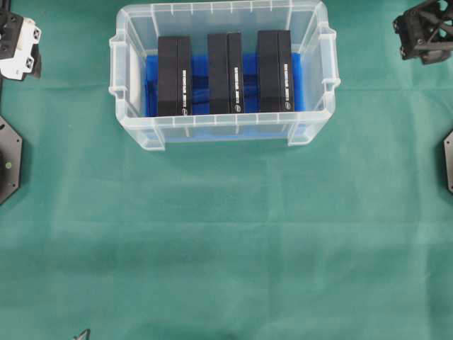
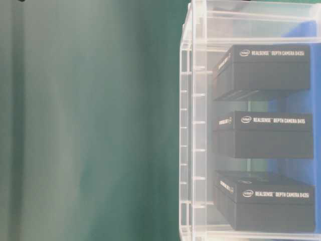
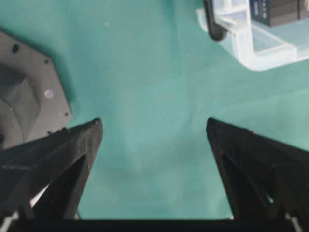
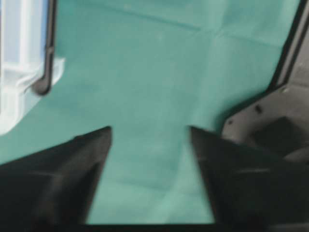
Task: Take the box out of the case with both arms.
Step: 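Move both open grippers over the left and right black boxes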
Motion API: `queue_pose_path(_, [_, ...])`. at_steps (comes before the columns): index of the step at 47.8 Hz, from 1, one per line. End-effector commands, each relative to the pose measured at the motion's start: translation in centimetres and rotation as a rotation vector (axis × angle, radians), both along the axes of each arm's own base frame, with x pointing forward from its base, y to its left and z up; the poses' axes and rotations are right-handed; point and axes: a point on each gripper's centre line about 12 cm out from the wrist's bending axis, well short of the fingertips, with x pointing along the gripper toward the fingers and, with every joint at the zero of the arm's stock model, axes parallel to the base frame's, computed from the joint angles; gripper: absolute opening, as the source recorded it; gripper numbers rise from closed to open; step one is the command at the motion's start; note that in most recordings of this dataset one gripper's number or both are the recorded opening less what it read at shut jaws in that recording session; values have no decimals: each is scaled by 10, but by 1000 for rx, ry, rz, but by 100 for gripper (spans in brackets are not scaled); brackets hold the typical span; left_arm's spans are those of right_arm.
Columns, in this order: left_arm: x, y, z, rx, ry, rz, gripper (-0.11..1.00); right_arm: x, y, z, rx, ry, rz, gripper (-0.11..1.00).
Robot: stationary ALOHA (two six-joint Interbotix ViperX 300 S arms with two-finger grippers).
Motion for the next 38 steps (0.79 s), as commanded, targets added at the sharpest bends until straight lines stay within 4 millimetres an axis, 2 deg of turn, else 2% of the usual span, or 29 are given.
queue_pose_path(1, [-1,-1,3,1,-10,4,90,-2,-2,6,-27,-19,-7,83])
queue_pose_path(3, [-1,-1,3,2,-10,14,90,-2,-3,7,-32,-26,-9,91])
queue_pose_path(6, [-1,0,4,10,-22,21,90,0,-3,7,-35,-44,-23,96])
queue_pose_path(23, [1,1,4,11,-79,75,90,0,-3,8,-31,-71,-72,95])
queue_pose_path(30, [10,3,-1,-14,-61,132,90,8,-6,7,-35,-83,-69,95])
queue_pose_path(38, [24,7,-2,-22,-41,142,90,28,-12,7,-37,-93,-64,95])
